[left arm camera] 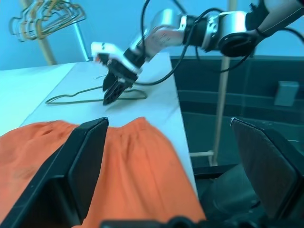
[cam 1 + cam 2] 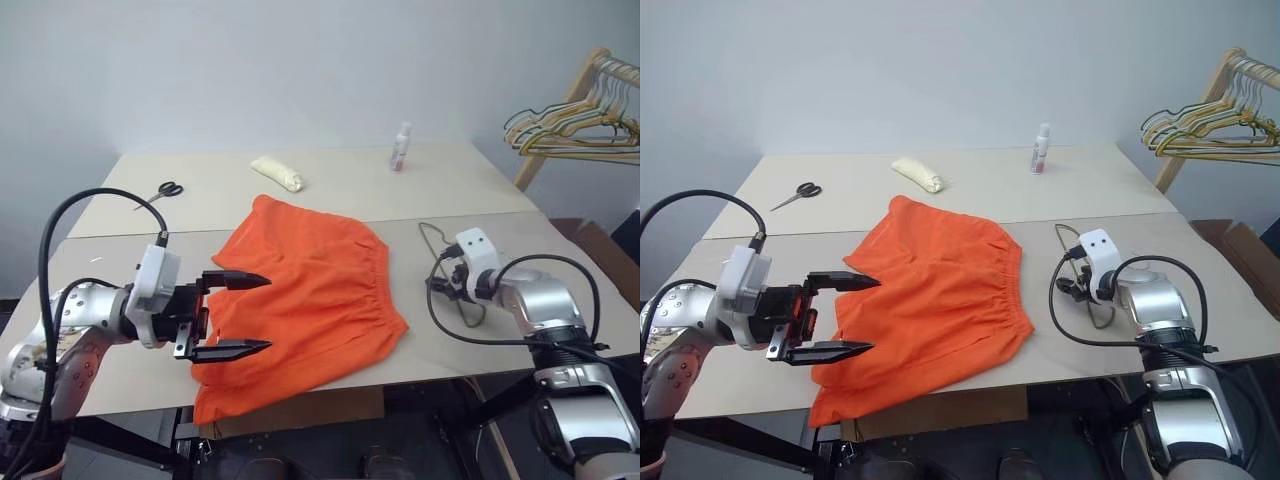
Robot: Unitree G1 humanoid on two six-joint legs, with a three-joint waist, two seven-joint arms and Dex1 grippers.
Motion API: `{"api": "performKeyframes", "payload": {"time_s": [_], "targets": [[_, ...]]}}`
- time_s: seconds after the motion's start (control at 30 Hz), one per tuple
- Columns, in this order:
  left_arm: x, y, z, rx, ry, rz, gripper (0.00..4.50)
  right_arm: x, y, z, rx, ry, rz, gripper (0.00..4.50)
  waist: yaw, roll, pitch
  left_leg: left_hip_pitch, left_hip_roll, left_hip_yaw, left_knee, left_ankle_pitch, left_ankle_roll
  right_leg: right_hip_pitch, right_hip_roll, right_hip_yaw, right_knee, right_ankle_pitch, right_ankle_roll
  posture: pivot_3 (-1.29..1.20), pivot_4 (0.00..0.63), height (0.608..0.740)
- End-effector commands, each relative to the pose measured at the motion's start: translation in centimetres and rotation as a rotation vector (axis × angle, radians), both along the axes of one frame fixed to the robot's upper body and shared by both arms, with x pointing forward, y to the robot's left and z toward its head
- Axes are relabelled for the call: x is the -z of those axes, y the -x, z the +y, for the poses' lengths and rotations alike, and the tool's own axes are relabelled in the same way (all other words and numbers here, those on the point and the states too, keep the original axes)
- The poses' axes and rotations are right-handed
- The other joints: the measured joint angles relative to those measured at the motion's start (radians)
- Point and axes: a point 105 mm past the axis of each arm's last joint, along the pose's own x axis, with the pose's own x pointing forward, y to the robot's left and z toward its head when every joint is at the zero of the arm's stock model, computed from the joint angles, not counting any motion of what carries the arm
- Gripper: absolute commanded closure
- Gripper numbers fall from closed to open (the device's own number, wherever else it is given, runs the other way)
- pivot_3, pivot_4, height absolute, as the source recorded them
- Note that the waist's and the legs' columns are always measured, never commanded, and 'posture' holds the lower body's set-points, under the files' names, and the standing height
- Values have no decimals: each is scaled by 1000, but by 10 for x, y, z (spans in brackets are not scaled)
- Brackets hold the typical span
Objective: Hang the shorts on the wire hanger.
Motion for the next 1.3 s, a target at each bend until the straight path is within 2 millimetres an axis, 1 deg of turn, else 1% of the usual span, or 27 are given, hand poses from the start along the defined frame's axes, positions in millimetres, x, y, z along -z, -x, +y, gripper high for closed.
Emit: {"api": "performKeyframes", "payload": {"time_s": [0.03, 0.23, 0.33, 0.43, 0.63, 0.67, 0.83, 0.9, 1.0, 1.1, 1.13, 1.17, 1.2, 1.23, 1.27, 1.3], "targets": [[-9, 2, -7, 34, 10, -35, 20, -5, -4, -12, 62, -2, -12, 592, 0, 0, 0, 0, 0, 0, 0, 0, 0, 0, 0, 0, 0, 0, 0, 78, 0, 740], [-6, 3, -11, 54, 8, -33, 20, 10, 5, -13, 60, -33, 67, 592, 0, 0, 0, 1, 0, 0, 0, 0, 0, 1, 1, 0, 0, 0, 0, 72, 0, 740], [-5, 2, -12, 53, 6, -37, 0, 15, 9, -12, 64, -58, 109, 1188, -1, 0, 0, 1, 0, 0, 0, 0, 0, 2, 1, 0, 0, 0, 0, 71, 0, 740], [-3, 1, -13, 55, -3, -40, 0, 23, 14, -12, 63, -37, 155, 2156, -1, 0, 0, 2, 0, 0, 0, 0, 0, 3, 1, 0, -1, 0, 0, 70, 0, 740], [2, 1, -13, 46, -23, -45, 0, 32, 18, -16, 70, 34, 198, 4268, -1, -2, -2, 5, 0, 0, 0, 0, 0, 5, 1, 0, -1, 0, 0, 72, 0, 740], [3, 1, -14, 41, -25, -43, 0, 32, 18, -15, 68, 39, 198, 4474, -1, -3, -3, 5, 0, 0, 0, 0, 0, 5, 1, 0, -1, 0, 0, 71, 0, 740], [15, -6, -13, -23, -92, -28, 0, 31, 16, -16, 68, 81, 182, 4474, 0, -6, -5, 8, 1, -1, 0, 0, 0, 9, 1, -1, -2, 0, 0, 70, 0, 740], [16, -8, -12, -38, -101, -23, 0, 25, 14, -15, 70, 76, 158, 4474, 0, -6, -5, 8, 1, -1, 0, 0, 0, 10, 1, -1, -2, 0, 0, 69, 0, 740], [20, -10, -10, -53, -125, -26, 0, 10, 9, -14, 96, 47, 98, 4474, 0, -6, -5, 7, 1, -2, 0, 0, 0, 9, 1, -1, -2, 0, 0, 70, 0, 740], [21, -12, -8, -62, -130, -32, 0, -24, 4, -9, 86, 18, -28, 4474, 1, -5, -4, 5, 0, -2, 0, 0, 0, 6, 1, -1, -2, 0, 0, 67, 0, 740], [21, -12, -7, -64, -129, -34, 0, -31, 4, -7, 80, 10, -55, 4474, 1, -4, -3, 3, 0, -2, 0, 0, 0, 3, 1, -1, -1, 0, 0, 67, 0, 740], [20, -15, -7, -83, -118, -35, 0, -44, 3, -4, 64, 9, -113, 4474, 1, -2, -3, 1, 0, -2, 0, 0, 0, 1, 1, -1, -1, 0, 0, 66, 0, 740], [20, -21, -7, -122, -112, -38, 0, -58, 4, 0, 58, -19, -164, 4474, 2, -1, -2, -1, 0, -2, 0, 0, 0, 0, 1, -1, -1, 0, 1, 66, 0, 740], [22, -31, -8, -187, -115, -46, 0, -72, 5, 5, 36, -21, -213, 4474, 1, 1, -2, -3, 0, -2, 0, 0, 0, -2, 0, -1, -1, 0, 1, 62, 0, 740], [23, -38, -8, -233, -118, -53, 0, -81, 7, 8, 21, -21, -244, 4474, 2, 2, -1, -4, 0, -2, 0, 0, 0, -3, 0, 0, -1, 0, 1, 61, 0, 740], [25, -50, -8, -312, -120, -46, 0, -91, 10, 14, -15, -12, -285, 4474, 3, 2, -1, -5, 0, -2, 0, 0, 0, -4, 0, 0, -1, 1, 1, 59, 0, 740]]}}
